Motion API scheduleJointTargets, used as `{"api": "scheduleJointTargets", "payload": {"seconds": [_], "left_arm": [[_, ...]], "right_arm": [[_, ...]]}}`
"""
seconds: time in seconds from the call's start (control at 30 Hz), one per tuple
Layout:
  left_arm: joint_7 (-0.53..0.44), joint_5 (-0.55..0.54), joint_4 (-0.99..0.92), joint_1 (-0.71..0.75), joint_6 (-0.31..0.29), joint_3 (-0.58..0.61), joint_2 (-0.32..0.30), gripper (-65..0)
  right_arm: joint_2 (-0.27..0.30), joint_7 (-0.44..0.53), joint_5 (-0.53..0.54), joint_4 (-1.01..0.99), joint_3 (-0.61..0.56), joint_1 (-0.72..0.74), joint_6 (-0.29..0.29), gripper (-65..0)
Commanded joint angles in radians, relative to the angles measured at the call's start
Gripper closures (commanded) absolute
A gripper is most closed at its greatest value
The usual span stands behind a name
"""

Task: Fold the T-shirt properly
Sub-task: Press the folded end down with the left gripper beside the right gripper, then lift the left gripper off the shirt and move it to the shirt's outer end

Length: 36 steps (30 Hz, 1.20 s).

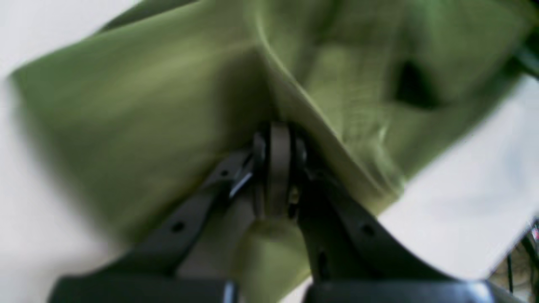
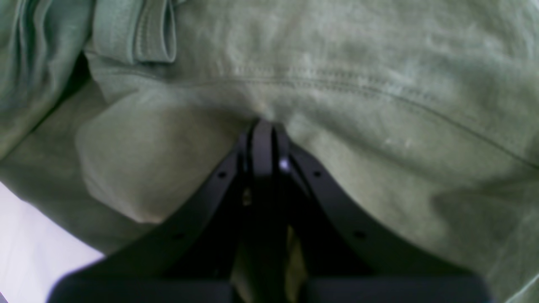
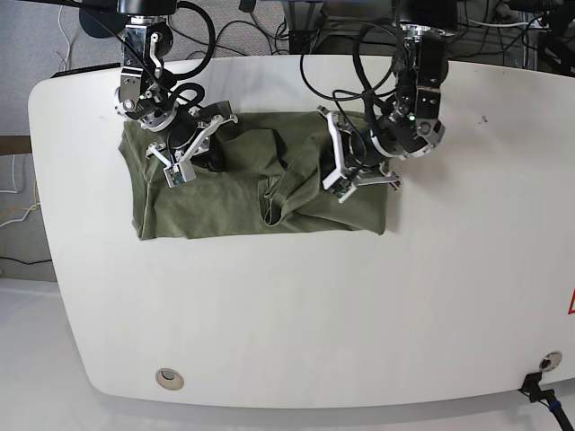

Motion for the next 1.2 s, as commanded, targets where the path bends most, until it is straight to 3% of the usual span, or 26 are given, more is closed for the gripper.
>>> {"api": "scheduleJointTargets", "payload": {"seconds": [0.0, 0.2, 0.3, 0.47, 0.6, 0.7, 0.87, 1.0, 1.17], "left_arm": [[-0.021, -0.032, 0.019, -0.013, -0.004, 0.022, 0.024, 0.0], [-0.02, -0.194, 0.055, -0.022, 0.002, 0.122, 0.033, 0.0], [-0.02, -0.205, 0.162, -0.022, 0.002, 0.105, 0.023, 0.0], [-0.027, -0.2, 0.202, -0.065, 0.002, -0.004, -0.062, 0.0], [-0.029, -0.199, 0.113, -0.095, 0.002, -0.039, -0.1, 0.0], [-0.029, -0.199, 0.041, -0.105, -0.001, -0.03, -0.095, 0.0], [-0.179, -0.197, -0.097, -0.111, 0.004, 0.096, -0.095, 0.0], [-0.198, -0.197, -0.278, -0.163, 0.005, 0.125, -0.095, 0.0], [-0.248, -0.2, -0.211, -0.169, 0.005, 0.124, -0.129, 0.0]], "right_arm": [[0.003, -0.057, -0.034, 0.0, -0.001, -0.005, -0.002, 0.0], [0.003, -0.057, -0.034, 0.0, -0.001, -0.005, -0.003, 0.0], [0.003, -0.057, -0.034, 0.0, -0.001, -0.004, -0.003, 0.0], [0.003, -0.057, -0.034, 0.0, -0.001, -0.002, -0.005, 0.0], [0.002, -0.057, -0.031, 0.0, -0.001, -0.002, -0.005, 0.0], [0.002, -0.057, -0.029, 0.0, -0.001, -0.001, -0.005, 0.0], [-0.005, -0.057, -0.029, 0.0, -0.001, -0.001, -0.005, 0.0], [-0.014, -0.057, -0.035, 0.0, -0.001, -0.001, -0.005, 0.0], [-0.017, -0.057, -0.035, 0.0, -0.001, -0.004, -0.005, 0.0]]}}
